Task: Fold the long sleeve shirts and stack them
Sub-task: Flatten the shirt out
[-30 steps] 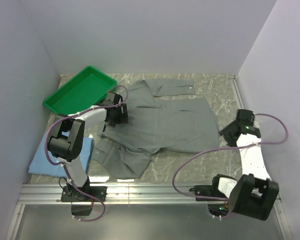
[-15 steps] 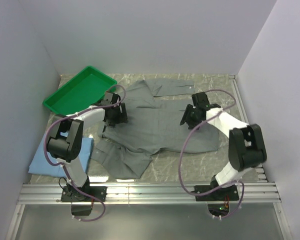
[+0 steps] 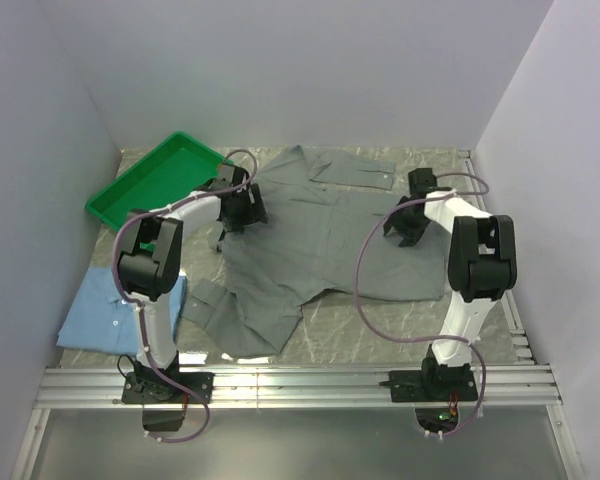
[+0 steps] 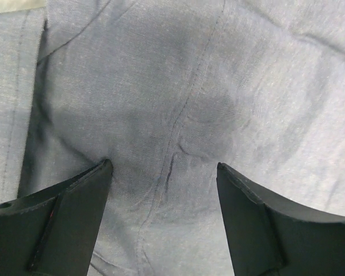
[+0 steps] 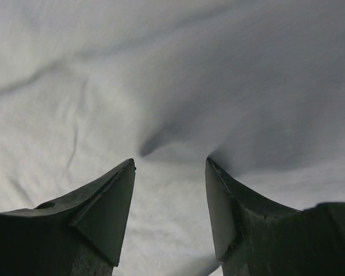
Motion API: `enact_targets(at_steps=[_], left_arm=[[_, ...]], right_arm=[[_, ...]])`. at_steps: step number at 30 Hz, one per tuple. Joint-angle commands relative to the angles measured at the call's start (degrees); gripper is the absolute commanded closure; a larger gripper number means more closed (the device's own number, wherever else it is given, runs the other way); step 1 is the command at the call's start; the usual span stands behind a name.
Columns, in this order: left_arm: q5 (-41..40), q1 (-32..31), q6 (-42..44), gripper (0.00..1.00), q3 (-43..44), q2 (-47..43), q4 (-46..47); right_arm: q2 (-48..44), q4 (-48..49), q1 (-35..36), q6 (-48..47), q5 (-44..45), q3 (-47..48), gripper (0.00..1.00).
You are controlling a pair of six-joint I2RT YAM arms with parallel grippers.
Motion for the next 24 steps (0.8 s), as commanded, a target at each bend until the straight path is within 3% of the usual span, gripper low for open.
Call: enact_targets(at_steps=[1, 8, 13, 17, 20, 24], left_arm=[[4.3, 0.1, -2.8, 0.19, 4.4, 5.8, -0.8], [8.8, -0.5, -2.7, 0.12, 10.5, 6.5, 1.7], [4.8, -0.4, -1.4, 0.08, 5.7, -5.7, 4.5], [-1.3, -0.4, -1.6, 0.06, 0.2, -16.0, 2.2], [-2.9, -0.3, -2.2, 0.06, -6.7, -24.6, 0.3], [-4.9, 0.7, -2.1, 0.07, -16.4, -34.3, -3.1]], right_arm=[[2.7, -3.8, -5.3, -0.2, 3.3, 4.7, 0.4], [3.0, -5.6, -8.6, -1.3, 4.3, 10.0, 0.4], [-6.3, -3.4, -4.9, -4.6, 4.0, 5.6, 0.39], [-13.9, -2.6, 4.7, -8.5, 5.0, 0.3, 0.3], [-20.0, -0.7, 11.4, -12.5, 4.2, -2.9, 0.3], [-25.0, 1.6, 28.5, -17.9, 1.1, -6.2, 0.3]])
